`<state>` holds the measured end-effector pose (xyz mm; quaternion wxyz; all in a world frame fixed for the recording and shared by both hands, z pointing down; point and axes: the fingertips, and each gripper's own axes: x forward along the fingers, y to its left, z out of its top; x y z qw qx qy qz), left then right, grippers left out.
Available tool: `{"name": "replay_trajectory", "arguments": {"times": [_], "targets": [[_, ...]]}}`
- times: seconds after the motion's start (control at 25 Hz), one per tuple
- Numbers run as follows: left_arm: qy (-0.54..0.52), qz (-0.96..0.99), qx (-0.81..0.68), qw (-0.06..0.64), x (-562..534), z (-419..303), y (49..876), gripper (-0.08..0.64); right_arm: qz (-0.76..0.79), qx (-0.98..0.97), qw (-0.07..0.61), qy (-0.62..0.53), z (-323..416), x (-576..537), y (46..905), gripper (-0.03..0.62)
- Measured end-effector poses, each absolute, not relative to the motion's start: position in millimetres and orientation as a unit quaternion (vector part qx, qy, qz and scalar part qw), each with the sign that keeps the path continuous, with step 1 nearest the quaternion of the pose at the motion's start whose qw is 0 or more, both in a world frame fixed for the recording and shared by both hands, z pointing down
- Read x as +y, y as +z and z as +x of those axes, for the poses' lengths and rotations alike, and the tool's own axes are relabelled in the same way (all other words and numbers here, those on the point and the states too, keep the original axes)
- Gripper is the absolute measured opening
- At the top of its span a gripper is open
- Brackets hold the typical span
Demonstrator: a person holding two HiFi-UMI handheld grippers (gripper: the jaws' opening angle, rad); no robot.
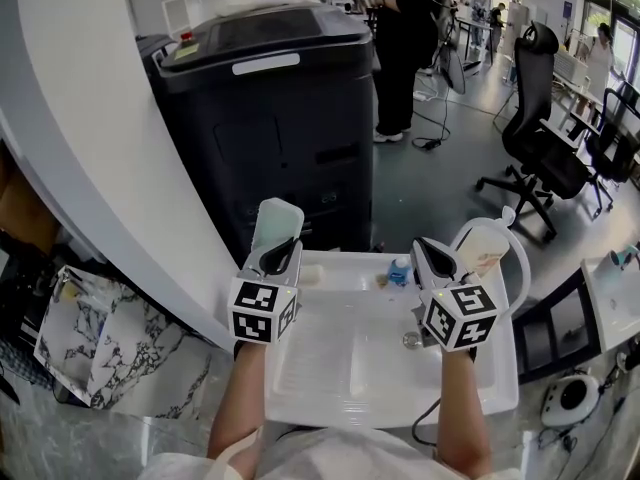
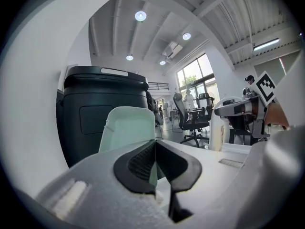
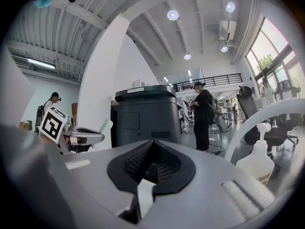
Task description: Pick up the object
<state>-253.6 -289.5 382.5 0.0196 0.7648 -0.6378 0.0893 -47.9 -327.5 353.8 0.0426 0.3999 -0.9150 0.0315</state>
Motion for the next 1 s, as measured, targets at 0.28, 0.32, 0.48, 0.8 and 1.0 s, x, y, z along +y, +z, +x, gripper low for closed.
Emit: {"name": "replay_trajectory", "arguments": {"times": [0.28, 0.32, 0.48, 0.8, 1.0], "targets": [[0.097, 0.761, -0.641, 0.022, -289, -257, 389, 0.011, 0.400, -0.915, 0.047, 0.029, -47, -327, 356, -0.002], [0.097, 0.762, -0.640, 0.022, -289, -257, 389, 0.011, 0.400, -0.915, 0.047, 0.030, -47, -327, 355, -0.002], [0.097, 0.764, -0.637, 0.025, -290, -255, 390, 0.011, 0.400, -0.915, 0.050, 0.030, -49, -327, 356, -0.002], [0.097, 0.770, -0.630, 0.024, -292, -249, 392, 0.011, 0.401, -0.914, 0.051, 0.030, -47, -327, 357, -0.002], [0.097, 0.771, -0.629, 0.025, -294, -248, 392, 0.011, 0.400, -0.915, 0.051, 0.029, -49, -328, 356, -0.002]]}}
